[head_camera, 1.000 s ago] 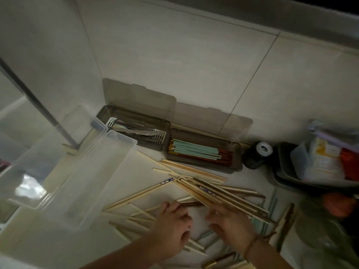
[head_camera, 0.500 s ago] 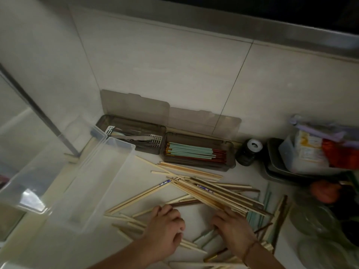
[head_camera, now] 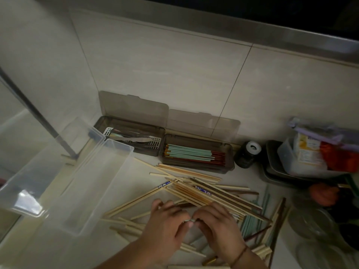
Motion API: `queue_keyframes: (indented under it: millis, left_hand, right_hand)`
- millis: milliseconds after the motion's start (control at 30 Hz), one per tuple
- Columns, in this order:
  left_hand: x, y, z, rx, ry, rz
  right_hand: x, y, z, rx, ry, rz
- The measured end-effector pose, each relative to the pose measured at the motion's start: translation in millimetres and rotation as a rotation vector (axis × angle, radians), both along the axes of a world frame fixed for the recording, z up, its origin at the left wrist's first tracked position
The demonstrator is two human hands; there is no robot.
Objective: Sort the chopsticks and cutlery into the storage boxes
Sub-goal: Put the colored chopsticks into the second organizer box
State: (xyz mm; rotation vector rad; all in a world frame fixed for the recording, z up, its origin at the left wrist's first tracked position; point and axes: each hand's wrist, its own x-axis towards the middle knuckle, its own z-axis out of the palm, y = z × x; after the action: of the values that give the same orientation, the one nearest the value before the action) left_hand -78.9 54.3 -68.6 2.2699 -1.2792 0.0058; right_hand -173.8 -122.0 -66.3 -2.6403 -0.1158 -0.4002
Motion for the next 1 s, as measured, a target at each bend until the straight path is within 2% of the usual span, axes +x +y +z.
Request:
queue_keyframes:
  millis: [167, 300, 400, 467, 533, 600, 700, 867, 1000]
  left_hand:
    - [28.5, 14.2, 19.2, -0.152, 0.19, 0.126]
    - [54.6, 23.9, 30.3, -0.259, 0.488, 0.228]
    - [66.9, 21.2, 31.1, -0.284, 0.523, 0.235]
    - [74.0, 14.5, 28.6, -0.286, 0.532, 0.249]
    - [83.2, 7.5, 24.1, -0.21, 0.48, 0.293]
    - [93.6, -0.3, 18.4, -0.009, 0.302, 0.302]
    - [102.1, -16.9, 18.4, 0.33, 0.16, 0.261]
    - [104.7, -32.7, 14.1, 0.52, 0.095, 0.226]
    - [105.8, -34.3, 9.2, 0.512, 0.126, 0.248]
  right_hand:
    - [4.3, -4.5, -4.6, 0.095, 0.048, -0.076]
    - [8.5, -21.5, 0.9, 0.151, 0.16, -0.091]
    - [21.3, -32.4, 15.9, 0.1, 0.149, -0.051]
    - [35.8, -45.6, 26.0, 0.047, 0.076, -0.06]
    - [55.0, -68.6, 28.8, 0.04, 0.026, -0.183]
    - [77.5, -94.4, 27.8, 0.053, 0.012, -0.342]
    - [109.7, -119.0, 23.5, 0.021, 0.052, -0.468]
    - [149.3, -123.5, 10.3, -0.053, 0.332, -0.353]
    - [167.4, -117.3, 2.1, -0.035, 0.476, -0.275]
